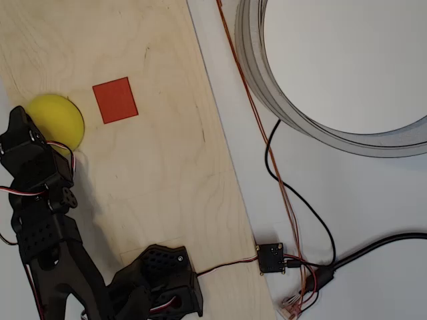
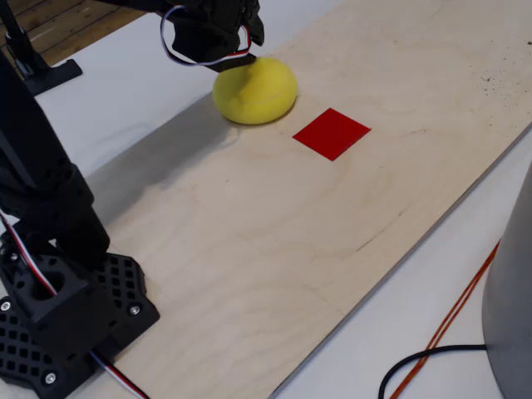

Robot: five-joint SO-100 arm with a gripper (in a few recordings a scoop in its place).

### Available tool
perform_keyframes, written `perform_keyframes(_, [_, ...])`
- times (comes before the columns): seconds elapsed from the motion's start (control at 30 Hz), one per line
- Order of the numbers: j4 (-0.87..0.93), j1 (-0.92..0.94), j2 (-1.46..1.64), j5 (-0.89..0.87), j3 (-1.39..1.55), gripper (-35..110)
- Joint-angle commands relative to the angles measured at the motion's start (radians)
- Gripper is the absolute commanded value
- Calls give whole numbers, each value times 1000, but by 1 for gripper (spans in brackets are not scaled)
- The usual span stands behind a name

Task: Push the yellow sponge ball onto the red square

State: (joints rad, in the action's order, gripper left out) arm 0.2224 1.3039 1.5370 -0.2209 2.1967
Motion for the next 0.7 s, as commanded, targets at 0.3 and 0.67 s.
perform_keyframes(0.3, [-8, -84, 89, -44, 18, 4])
perform_keyframes(0.67, [17, -94, 91, -44, 5, 4])
